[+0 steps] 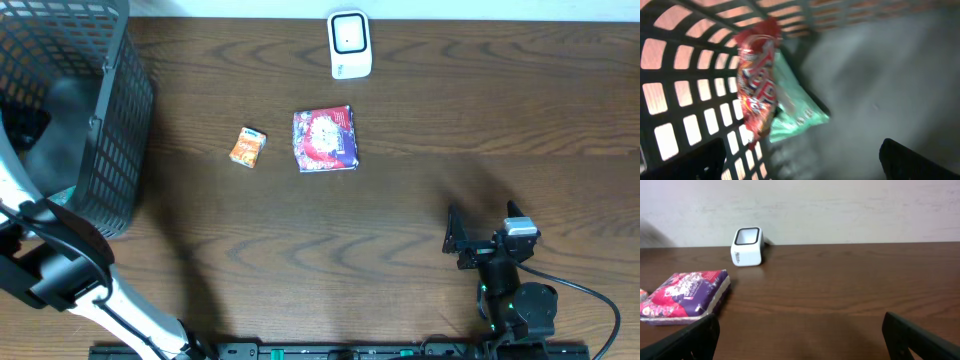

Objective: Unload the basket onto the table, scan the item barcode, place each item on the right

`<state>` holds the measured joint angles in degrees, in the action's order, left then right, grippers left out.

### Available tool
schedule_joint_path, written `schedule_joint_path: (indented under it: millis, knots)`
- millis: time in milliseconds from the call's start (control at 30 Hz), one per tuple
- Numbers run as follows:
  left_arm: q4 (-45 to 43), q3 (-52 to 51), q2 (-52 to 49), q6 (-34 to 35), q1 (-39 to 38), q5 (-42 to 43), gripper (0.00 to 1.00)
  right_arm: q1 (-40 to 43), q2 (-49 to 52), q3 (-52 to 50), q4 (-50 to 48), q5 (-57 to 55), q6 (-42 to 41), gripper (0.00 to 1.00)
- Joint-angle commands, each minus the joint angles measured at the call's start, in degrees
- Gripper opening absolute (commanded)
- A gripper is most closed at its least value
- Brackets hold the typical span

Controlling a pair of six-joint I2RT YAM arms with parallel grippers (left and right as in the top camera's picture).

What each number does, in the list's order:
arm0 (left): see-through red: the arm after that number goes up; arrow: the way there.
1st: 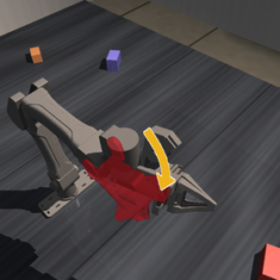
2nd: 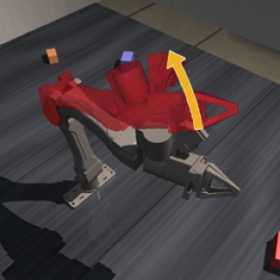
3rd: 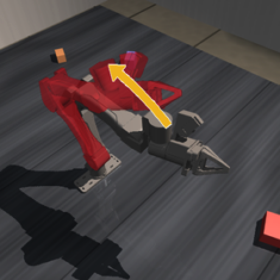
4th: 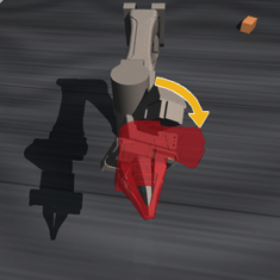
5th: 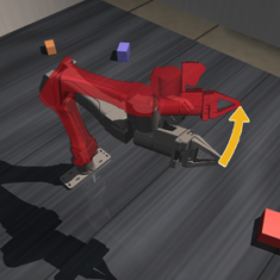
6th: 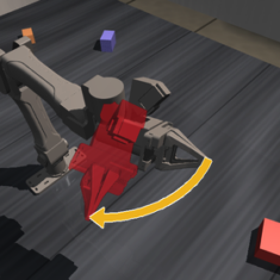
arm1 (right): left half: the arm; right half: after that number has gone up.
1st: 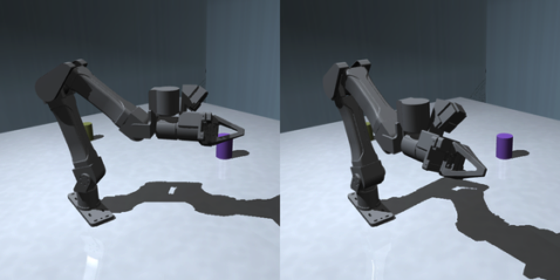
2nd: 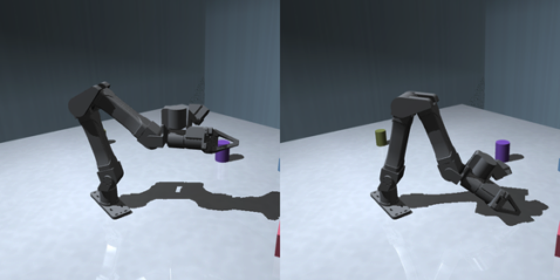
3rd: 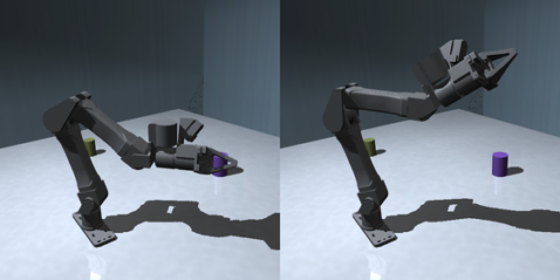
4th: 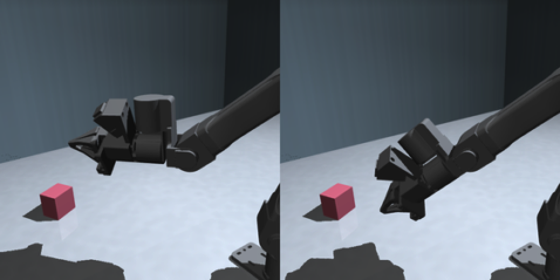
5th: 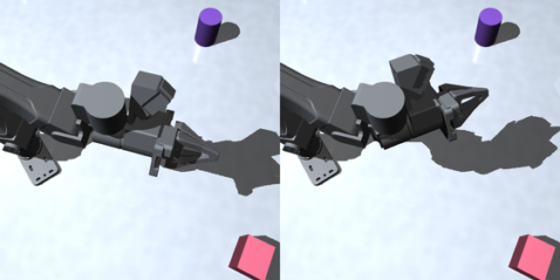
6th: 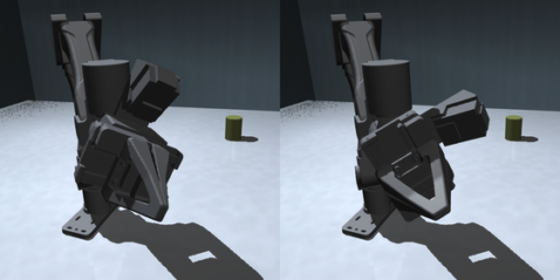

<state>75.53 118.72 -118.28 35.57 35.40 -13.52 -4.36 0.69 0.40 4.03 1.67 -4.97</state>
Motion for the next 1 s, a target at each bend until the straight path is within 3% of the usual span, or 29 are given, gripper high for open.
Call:
schedule_joint_path:
  millis: [0,267,733,967]
  knots:
    - [0.6,0.3,-1.2,4.4,1.5,-2.9,0.98,-0.5,-0.2,-0.1,0.2,-0.1,0.3,0.99]
    - [0.2,-3.8,-4.7,7.7,3.4,-2.9,0.98,-0.5,-0.2,-0.1,0.2,-0.1,0.3,0.99]
    - [-9.5,-16.8,-5.9,9.6,3.4,-2.8,0.99,-0.5,-0.2,-0.1,0.2,-0.1,0.3,0.99]
    - [-10.8,-19.8,-5.9,9.6,3.4,-1.9,0.70,-0.5,-0.2,-0.1,0.2,-0.1,0.3,0.99]
